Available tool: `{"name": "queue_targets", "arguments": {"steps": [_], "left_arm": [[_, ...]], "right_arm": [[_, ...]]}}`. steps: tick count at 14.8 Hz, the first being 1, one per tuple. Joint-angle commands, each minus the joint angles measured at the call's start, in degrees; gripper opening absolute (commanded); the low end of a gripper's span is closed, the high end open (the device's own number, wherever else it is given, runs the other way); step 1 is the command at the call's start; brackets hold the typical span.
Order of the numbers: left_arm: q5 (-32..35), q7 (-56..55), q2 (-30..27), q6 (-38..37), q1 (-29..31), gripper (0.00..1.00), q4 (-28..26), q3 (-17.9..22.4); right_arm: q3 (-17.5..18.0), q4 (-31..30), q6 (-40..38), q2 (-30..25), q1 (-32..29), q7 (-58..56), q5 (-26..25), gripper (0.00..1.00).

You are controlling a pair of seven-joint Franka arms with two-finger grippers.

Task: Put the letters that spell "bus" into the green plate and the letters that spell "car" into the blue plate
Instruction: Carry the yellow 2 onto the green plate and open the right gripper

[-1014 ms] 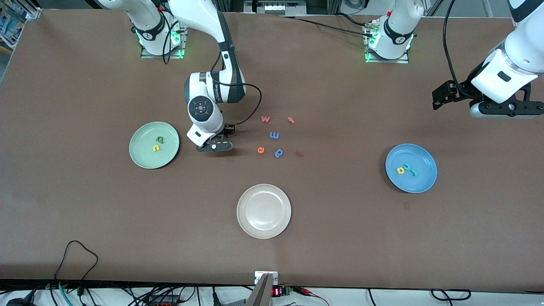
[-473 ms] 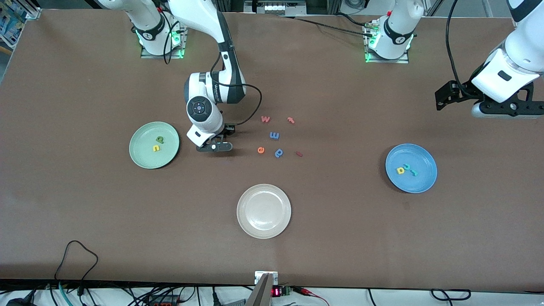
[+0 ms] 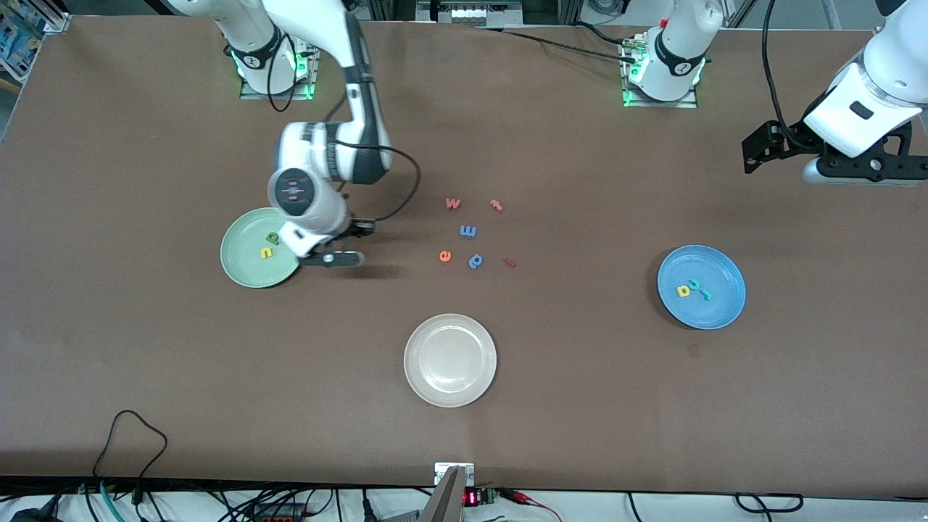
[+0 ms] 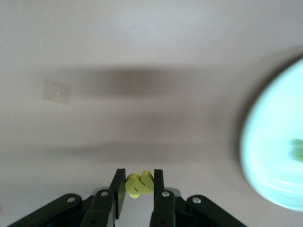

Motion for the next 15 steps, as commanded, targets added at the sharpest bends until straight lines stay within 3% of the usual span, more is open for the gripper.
{"name": "queue_targets", "arguments": {"steps": [1,5,8,10,15], "left_arm": [[0.5,1.0,0.3,-0.4,-0.6,1.00,0.0,0.7],[0.4,0.9,0.4,-0.8,-0.6,1.00,0.1,0.3],[0.3,0.6,0.5,-0.8,-0.6,1.00,0.1,0.3],[0.3,0.5,0.4,-0.8,-0.6,1.00,0.1,0.0],[0.3,0.4,0.7,-0.8,-0.7,1.00,0.1,0.0]], "right_arm": [[-8.6,-1.3,-5.4,-2.2,0.8,-8.3,-0.6,0.16],[-9.3,-4.9,-3.8,0.0,-5.7,-20.7,-1.6,0.19],[-8.9,-9.0,3.4,1.0,-7.0,-27.0,-1.6,0.19],[-6.4,-8.9,4.9,1.1,-11.0,-29.9,-1.5,0.21],[4.2,-8.7,12.9,1.1,-20.8,-31.6,-0.8,0.22]]}}
